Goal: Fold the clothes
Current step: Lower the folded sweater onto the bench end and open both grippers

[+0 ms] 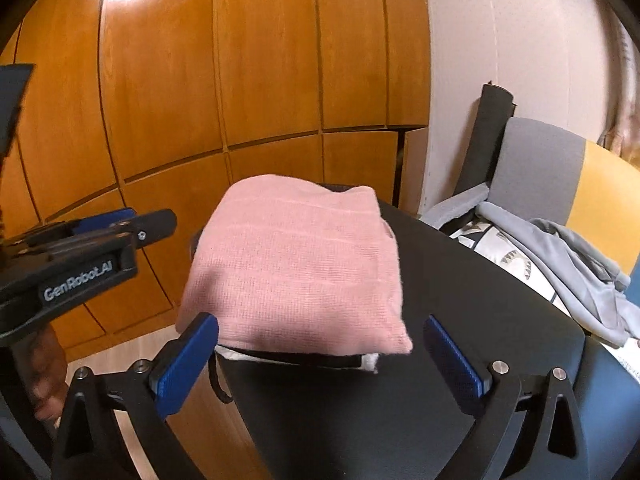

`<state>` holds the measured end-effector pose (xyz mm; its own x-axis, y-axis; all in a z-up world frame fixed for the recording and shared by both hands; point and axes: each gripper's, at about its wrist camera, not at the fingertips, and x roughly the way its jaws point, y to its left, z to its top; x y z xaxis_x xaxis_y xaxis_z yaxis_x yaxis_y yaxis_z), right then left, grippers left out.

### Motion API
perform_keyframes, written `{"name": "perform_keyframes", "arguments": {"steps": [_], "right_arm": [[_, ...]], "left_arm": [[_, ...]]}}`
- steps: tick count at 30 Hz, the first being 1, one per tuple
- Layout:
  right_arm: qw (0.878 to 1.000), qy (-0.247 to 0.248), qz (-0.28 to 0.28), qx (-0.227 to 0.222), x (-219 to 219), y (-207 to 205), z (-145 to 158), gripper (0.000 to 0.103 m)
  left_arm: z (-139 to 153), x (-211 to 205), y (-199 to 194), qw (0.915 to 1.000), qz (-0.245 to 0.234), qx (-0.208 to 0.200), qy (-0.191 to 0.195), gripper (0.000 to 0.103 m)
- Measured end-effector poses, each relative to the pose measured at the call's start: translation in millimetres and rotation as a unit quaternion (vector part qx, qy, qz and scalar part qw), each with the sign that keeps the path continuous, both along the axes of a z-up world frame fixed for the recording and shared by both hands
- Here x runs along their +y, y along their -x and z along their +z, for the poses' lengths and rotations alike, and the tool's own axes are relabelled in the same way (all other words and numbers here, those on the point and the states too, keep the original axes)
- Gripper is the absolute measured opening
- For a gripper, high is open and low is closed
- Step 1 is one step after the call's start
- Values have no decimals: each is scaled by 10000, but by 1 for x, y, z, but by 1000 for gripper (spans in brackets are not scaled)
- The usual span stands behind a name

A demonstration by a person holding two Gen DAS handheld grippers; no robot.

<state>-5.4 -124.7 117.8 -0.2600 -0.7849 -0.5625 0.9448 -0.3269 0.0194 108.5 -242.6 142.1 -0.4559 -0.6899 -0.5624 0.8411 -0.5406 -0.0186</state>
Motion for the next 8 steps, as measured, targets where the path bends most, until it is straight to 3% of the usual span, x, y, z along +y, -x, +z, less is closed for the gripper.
{"name": "perform_keyframes", "arguments": {"steps": [8], "right_arm": [[9999,-118,98,-48,-8,1,-10,103]], "left_arm": [[-3,-3,-4,9998,68,38,162,38]]}}
